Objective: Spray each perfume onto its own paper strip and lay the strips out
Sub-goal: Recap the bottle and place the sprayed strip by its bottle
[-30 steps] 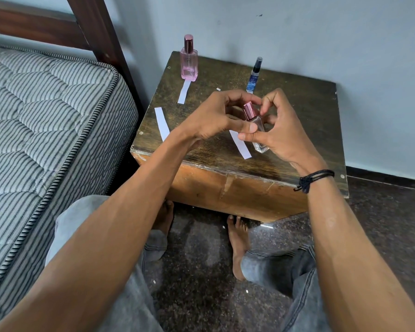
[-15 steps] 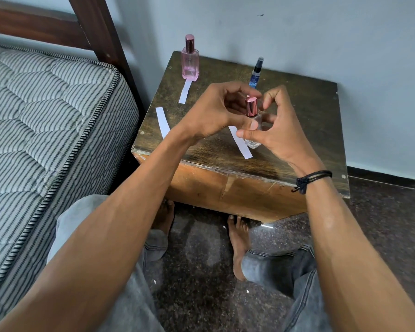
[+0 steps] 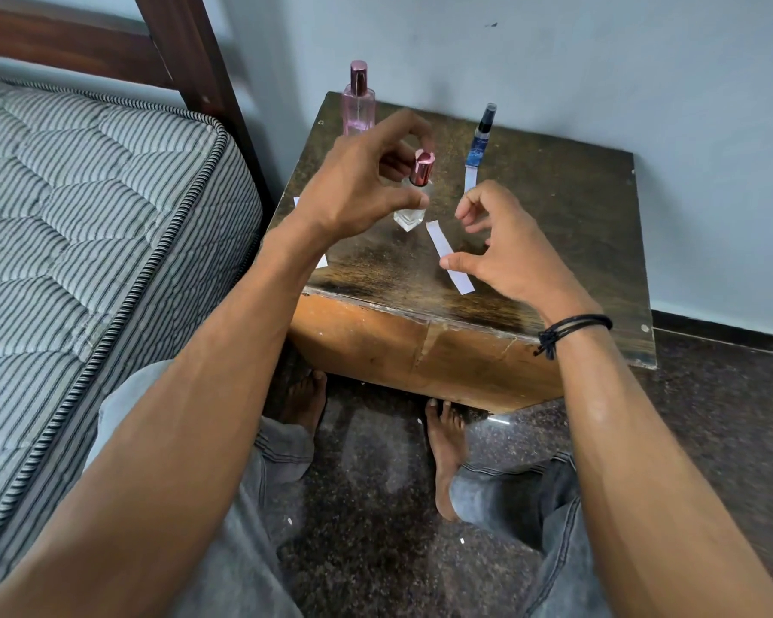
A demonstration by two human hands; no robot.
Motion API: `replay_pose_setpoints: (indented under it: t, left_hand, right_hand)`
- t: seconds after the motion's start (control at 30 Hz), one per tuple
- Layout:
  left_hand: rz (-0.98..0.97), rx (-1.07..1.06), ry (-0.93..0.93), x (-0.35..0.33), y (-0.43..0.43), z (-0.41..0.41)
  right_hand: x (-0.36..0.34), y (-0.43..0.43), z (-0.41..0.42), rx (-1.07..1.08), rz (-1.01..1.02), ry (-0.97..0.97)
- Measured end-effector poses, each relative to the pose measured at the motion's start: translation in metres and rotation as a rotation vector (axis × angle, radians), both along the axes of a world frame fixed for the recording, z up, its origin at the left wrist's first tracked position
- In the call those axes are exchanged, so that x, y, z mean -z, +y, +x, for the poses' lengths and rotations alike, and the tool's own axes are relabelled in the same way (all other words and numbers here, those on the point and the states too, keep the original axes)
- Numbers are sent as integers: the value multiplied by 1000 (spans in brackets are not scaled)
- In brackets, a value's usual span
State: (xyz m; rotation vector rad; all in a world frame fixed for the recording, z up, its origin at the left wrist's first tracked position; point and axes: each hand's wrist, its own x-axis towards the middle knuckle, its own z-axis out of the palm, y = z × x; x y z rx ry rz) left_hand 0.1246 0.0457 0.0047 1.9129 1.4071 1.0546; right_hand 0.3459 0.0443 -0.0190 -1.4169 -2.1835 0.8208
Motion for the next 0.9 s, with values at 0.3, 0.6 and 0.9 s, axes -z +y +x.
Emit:
replay_pose_setpoints:
  t: [0.3, 0.6, 0.9]
  left_hand:
    - [-13, -4, 36, 6, 1, -2]
    - [-40, 31, 14, 3, -4, -6]
    - [-67, 45, -18, 6, -8, -10]
  right_hand:
    - [0, 5, -5, 123, 130, -11]
    - [3, 14, -33, 202, 102, -58]
    - [9, 16, -44, 196, -7, -131]
